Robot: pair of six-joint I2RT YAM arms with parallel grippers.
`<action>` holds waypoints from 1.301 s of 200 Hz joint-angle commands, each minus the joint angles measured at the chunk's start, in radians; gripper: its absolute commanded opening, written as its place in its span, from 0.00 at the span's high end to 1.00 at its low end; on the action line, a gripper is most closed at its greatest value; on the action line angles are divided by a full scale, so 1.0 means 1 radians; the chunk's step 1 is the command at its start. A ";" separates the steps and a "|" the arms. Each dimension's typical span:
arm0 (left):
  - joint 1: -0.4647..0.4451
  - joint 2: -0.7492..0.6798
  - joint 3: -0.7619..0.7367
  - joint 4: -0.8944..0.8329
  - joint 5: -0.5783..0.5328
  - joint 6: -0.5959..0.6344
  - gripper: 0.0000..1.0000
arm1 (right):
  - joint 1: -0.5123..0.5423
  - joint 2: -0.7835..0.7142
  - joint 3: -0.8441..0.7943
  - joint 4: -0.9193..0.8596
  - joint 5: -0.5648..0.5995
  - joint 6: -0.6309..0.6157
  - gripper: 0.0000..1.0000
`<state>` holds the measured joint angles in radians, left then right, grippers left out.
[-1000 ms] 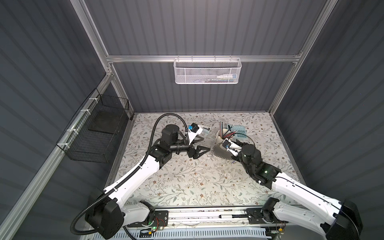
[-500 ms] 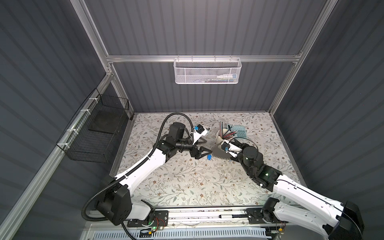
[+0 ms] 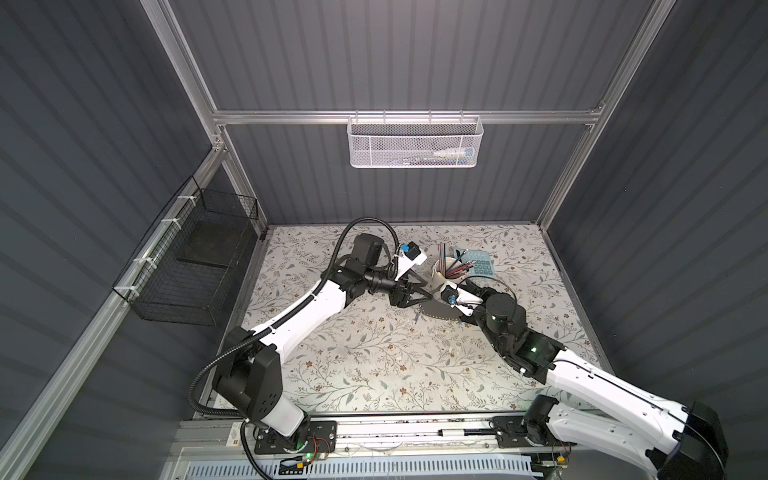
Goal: Put the keys on the keyring
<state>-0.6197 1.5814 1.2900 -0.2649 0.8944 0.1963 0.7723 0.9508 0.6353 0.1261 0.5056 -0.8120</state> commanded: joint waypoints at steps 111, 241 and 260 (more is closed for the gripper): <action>-0.020 0.020 0.001 0.025 0.084 -0.081 1.00 | 0.004 -0.005 0.010 0.045 -0.026 0.013 0.84; -0.020 -0.368 -0.467 0.561 -0.228 -0.321 1.00 | -0.008 -0.290 -0.037 -0.036 -0.209 0.349 0.01; -0.021 -0.465 -0.571 0.697 -0.277 -0.372 1.00 | -0.013 -0.338 -0.050 0.012 -0.182 0.431 0.01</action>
<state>-0.6346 1.2167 0.8104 0.2127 0.7048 -0.0937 0.7681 0.6613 0.6048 0.0830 0.3233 -0.5289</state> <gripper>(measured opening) 0.050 0.991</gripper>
